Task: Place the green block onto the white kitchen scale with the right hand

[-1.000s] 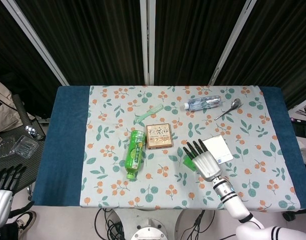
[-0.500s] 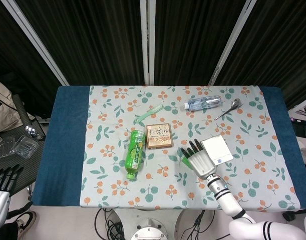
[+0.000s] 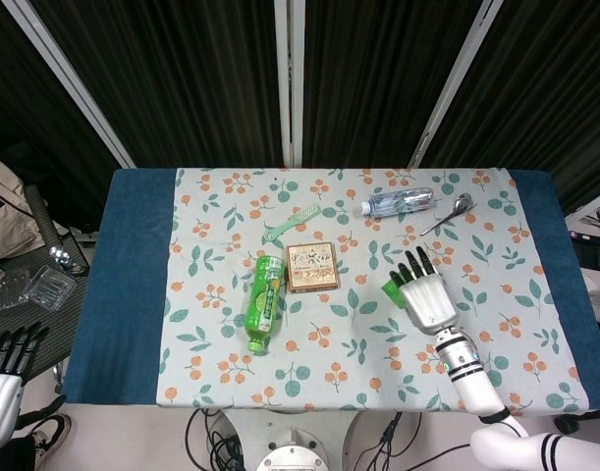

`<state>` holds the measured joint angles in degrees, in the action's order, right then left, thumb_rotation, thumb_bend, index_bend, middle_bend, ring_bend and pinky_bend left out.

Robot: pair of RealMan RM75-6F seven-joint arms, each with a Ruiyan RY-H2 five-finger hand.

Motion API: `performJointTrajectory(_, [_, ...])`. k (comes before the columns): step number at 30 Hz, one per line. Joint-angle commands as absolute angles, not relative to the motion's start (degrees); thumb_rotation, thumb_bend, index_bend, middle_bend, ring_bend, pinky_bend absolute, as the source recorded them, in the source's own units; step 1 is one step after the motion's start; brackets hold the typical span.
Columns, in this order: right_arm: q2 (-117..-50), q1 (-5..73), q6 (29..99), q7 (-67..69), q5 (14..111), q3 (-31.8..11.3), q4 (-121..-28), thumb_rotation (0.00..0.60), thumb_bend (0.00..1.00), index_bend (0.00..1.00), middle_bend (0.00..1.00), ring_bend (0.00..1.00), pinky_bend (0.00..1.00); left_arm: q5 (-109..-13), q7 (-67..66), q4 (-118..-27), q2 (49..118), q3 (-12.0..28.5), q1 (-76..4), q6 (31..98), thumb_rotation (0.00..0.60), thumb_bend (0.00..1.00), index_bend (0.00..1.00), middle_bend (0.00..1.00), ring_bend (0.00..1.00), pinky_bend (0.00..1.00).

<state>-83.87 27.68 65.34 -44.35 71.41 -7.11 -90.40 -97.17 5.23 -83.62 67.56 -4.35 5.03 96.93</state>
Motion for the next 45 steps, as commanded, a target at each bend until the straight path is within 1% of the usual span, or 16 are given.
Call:
performJointTrajectory(1, [-82.76,27.49,64.55,-43.76,67.59,-8.13,-88.34,0.600,0.30,0.43,0.43,0.08,0.00,-97.16,5.19,-83.61,67.56,-4.34,5.06,96.96,0.600,0.06,0.04,0.03,0.00,0.00])
performJointTrajectory(9, [-84.06,28.08,62.43,-41.62,63.28,-8.21,-83.49,0.600,0.29,0.42,0.42,0.08,0.00,-97.09,4.92,-83.75,67.46,-4.31,5.00,96.76,0.600,0.06,0.04,0.03,0.00,0.00])
performJointTrajectory(12, [-84.19,28.48,61.65,-41.60,62.26,-8.03,-82.70,0.600,0.28,0.39,0.41,0.08,0.00,-97.13,4.70,-83.97,67.38,-4.26,4.93,96.71,0.600,0.06,0.04,0.03,0.00,0.00])
performJointTrajectory(15, [-83.81,28.76,60.74,-40.92,61.45,-7.92,-82.94,0.600,0.26,0.34,0.39,0.07,0.00,-97.08,4.62,-84.08,67.29,-4.27,4.91,96.61,0.600,0.06,0.04,0.03,0.00,0.00])
performJointTrajectory(16, [-83.51,28.88,60.42,-40.69,61.15,-7.86,-83.24,0.600,0.25,0.31,0.37,0.07,0.00,-97.08,4.59,-84.13,67.25,-4.29,4.90,96.55,0.600,0.06,0.04,0.03,0.00,0.00])
performJointTrajectory(19, [-82.61,29.05,59.82,-40.36,60.34,-7.62,-84.38,0.600,0.22,0.17,0.26,0.03,0.00,-97.14,4.49,-84.23,67.16,-4.32,4.86,96.50,0.600,0.06,0.04,0.03,0.00,0.00])
performJointTrajectory(22, [-81.44,29.29,59.26,-40.54,59.56,-7.22,-85.78,0.600,0.16,0.06,0.16,0.00,0.00,-97.23,4.29,-84.34,67.10,-4.29,4.85,96.57,0.600,0.06,0.04,0.03,0.00,0.00])
performJointTrajectory(26, [-80.60,29.46,59.22,-40.25,58.93,-6.91,-86.88,0.600,0.15,0.01,0.12,0.00,0.00,-97.42,4.12,-84.55,67.01,-4.30,4.85,96.73,0.600,0.06,0.04,0.03,0.00,0.00])
performJointTrajectory(29, [-79.69,29.25,60.13,-39.65,59.51,-6.60,-88.04,0.600,0.15,0.00,0.10,0.00,0.00,-97.43,4.06,-84.65,66.96,-4.27,4.91,96.88,0.600,0.06,0.04,0.03,0.00,0.00])
performJointTrajectory(32, [-77.47,28.07,62.90,-38.27,61.82,-6.15,-90.86,0.600,0.15,0.00,0.10,0.00,0.00,-97.44,3.86,-84.85,66.83,-4.23,4.85,96.80,0.600,0.06,0.04,0.03,0.00,0.00])
performJointTrajectory(34, [-74.75,25.98,66.67,-36.32,65.64,-5.00,-94.14,0.600,0.15,0.00,0.08,0.00,0.00,-97.56,3.72,-85.14,66.71,-4.16,4.84,97.00,0.600,0.06,0.04,0.03,0.00,0.00])
performJointTrajectory(38, [-69.13,19.02,77.29,-28.53,76.93,-0.41,-97.99,0.600,0.15,0.00,0.02,0.00,0.00,-97.59,3.49,-85.77,66.31,-4.04,4.83,97.18,0.600,0.06,0.04,0.03,0.00,0.00])
performJointTrajectory(40, [-67.37,14.43,82.77,-21.30,82.40,2.97,-96.68,0.600,0.14,0.00,0.00,0.00,0.00,-97.46,3.51,-86.05,66.14,-3.93,4.72,97.05,0.600,0.06,0.04,0.03,0.00,0.00])
performJointTrajectory(42, [-67.25,10.56,87.05,-15.07,86.04,5.74,-93.47,0.600,0.13,0.00,0.00,0.00,0.00,-97.25,3.56,-86.13,66.12,-3.77,4.55,96.79,0.600,0.06,0.04,0.03,0.00,0.00])
performJointTrajectory(43, [-67.92,8.03,89.94,-12.03,87.59,7.04,-90.24,0.600,0.13,0.00,0.00,0.00,0.00,-97.07,3.56,-86.12,66.17,-3.65,4.42,96.56,0.600,0.06,0.04,0.03,0.00,0.00])
performJointTrajectory(45, [-69.95,3.93,94.45,-7.27,88.47,8.04,-84.38,0.600,0.13,0.00,0.00,0.00,0.00,-96.80,3.18,-85.91,66.31,-3.51,4.14,96.00,0.600,0.06,0.04,0.03,0.00,0.00])
